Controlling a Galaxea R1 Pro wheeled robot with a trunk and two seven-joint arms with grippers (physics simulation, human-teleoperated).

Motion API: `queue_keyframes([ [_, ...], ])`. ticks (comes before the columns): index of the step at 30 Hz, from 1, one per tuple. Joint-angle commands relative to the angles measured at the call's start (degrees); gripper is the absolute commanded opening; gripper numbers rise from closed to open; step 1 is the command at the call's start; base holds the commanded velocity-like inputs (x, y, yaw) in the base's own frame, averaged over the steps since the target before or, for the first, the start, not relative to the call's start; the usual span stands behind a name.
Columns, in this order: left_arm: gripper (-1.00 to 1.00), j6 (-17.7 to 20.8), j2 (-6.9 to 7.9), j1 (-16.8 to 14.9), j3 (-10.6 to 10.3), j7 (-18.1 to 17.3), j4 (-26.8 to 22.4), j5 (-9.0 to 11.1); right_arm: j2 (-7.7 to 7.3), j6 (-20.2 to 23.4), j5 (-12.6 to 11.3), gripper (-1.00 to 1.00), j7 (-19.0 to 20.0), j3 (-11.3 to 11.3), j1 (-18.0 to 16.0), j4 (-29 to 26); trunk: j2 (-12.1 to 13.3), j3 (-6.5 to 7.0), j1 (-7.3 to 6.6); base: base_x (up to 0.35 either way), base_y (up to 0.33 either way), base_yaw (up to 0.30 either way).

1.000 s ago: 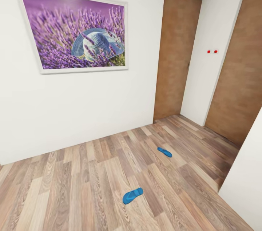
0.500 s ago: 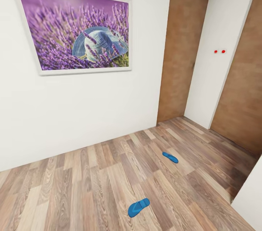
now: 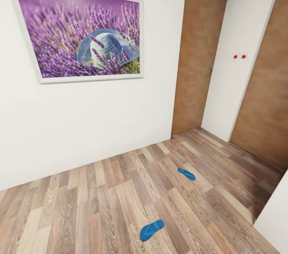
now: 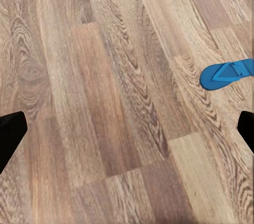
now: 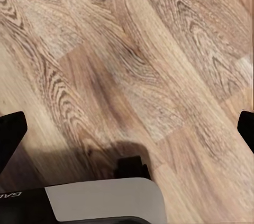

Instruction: In the bedroom, move the book from the bed onto either nightstand, and place the two sandals side by side next to the bed.

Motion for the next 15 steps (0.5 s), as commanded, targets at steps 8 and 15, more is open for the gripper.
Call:
queue_keyframes([
  [8,1.0,-0.13,-0.03,-0.02,0.08,-0.04,0.01,0.34,0.01,-0.07,-0.05,1.0,0.03,-0.08,0.01,-0.06,-0.03,-0.05,0.0,0.0,0.0,-0.256],
  [15,1.0,-0.13,0.01,-0.02,0.08,-0.04,0.01,0.34,0.01,-0.07,-0.05,1.0,0.03,-0.08,0.01,-0.06,-0.03,-0.05,0.0,0.064,0.0,-0.282],
])
